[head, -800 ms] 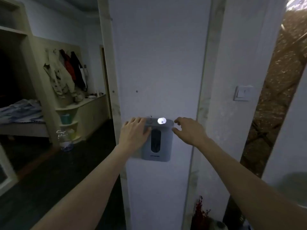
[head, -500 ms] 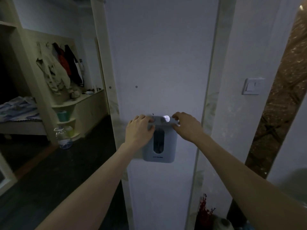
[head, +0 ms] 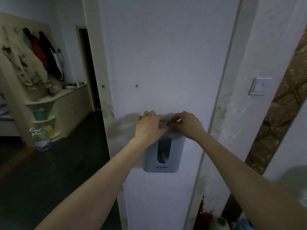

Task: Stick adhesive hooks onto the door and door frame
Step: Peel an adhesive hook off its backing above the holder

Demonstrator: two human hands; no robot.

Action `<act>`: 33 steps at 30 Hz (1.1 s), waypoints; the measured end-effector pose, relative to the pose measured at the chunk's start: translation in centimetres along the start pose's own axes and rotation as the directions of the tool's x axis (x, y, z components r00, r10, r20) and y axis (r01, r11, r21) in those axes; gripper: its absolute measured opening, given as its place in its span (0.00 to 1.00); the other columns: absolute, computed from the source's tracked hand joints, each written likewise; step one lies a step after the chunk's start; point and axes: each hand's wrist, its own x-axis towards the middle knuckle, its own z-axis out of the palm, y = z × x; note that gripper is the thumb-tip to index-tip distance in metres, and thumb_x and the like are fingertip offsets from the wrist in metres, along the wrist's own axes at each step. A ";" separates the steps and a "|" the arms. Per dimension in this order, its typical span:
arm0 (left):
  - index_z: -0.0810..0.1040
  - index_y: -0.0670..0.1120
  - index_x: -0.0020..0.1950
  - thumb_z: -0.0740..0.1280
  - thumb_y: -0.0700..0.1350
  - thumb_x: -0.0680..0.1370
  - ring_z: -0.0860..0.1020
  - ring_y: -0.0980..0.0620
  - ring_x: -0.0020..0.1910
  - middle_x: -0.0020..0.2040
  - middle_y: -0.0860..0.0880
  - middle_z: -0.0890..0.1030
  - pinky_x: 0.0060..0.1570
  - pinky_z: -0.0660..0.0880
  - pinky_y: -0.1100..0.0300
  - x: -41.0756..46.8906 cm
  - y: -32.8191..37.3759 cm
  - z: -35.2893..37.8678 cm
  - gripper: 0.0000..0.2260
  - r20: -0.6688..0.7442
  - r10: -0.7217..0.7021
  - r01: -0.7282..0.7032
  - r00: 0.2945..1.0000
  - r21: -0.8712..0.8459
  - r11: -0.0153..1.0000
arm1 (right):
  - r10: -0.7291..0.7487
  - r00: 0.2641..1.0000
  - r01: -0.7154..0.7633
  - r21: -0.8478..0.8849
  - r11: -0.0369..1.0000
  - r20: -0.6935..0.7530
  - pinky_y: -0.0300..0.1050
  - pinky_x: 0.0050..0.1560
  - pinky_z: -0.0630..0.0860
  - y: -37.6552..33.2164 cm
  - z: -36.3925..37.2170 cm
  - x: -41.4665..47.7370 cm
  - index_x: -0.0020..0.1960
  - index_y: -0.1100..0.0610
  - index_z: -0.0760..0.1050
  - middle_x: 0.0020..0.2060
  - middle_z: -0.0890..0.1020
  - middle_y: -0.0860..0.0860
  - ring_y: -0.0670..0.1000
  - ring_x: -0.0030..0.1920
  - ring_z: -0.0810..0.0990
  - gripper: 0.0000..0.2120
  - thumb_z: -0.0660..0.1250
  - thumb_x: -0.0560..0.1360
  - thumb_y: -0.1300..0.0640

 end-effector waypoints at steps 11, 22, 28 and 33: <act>0.84 0.53 0.52 0.70 0.54 0.81 0.78 0.48 0.53 0.50 0.52 0.80 0.55 0.75 0.51 2.8 -0.6 0.3 0.07 -0.068 0.014 -0.037 0.998 -0.359 0.933 | -0.098 0.995 0.098 0.214 0.972 -0.011 0.45 0.56 0.75 0.7 -2.1 1.2 0.50 0.52 0.85 0.48 0.85 0.46 0.49 0.56 0.83 0.04 0.75 0.77 0.52; 0.81 0.45 0.45 0.70 0.41 0.83 0.78 0.56 0.32 0.35 0.56 0.85 0.41 0.76 0.61 2.7 0.7 -3.6 0.07 -0.050 -0.092 0.011 0.995 -0.820 0.573 | -0.239 0.952 0.065 0.638 0.767 0.190 0.46 0.65 0.76 -0.2 -6.7 0.2 0.55 0.57 0.85 0.50 0.90 0.50 0.49 0.57 0.86 0.10 0.72 0.80 0.51; 0.84 0.47 0.46 0.71 0.42 0.82 0.77 0.56 0.33 0.37 0.55 0.85 0.43 0.78 0.58 2.4 1.1 -4.9 0.06 -0.069 -0.149 0.030 0.986 -0.815 0.578 | -0.308 0.918 0.044 0.710 0.703 0.248 0.47 0.67 0.77 0.1 -6.9 0.0 0.57 0.58 0.84 0.53 0.90 0.52 0.51 0.62 0.85 0.08 0.69 0.80 0.64; 0.85 0.43 0.49 0.72 0.41 0.81 0.80 0.51 0.36 0.44 0.44 0.87 0.45 0.79 0.52 1.9 1.9 -3.8 0.02 -0.168 -0.122 -0.057 0.978 -0.784 0.619 | -0.263 0.943 0.029 0.737 0.675 0.204 0.55 0.70 0.77 0.8 -5.8 -0.6 0.55 0.57 0.85 0.52 0.89 0.55 0.56 0.61 0.85 0.06 0.69 0.81 0.61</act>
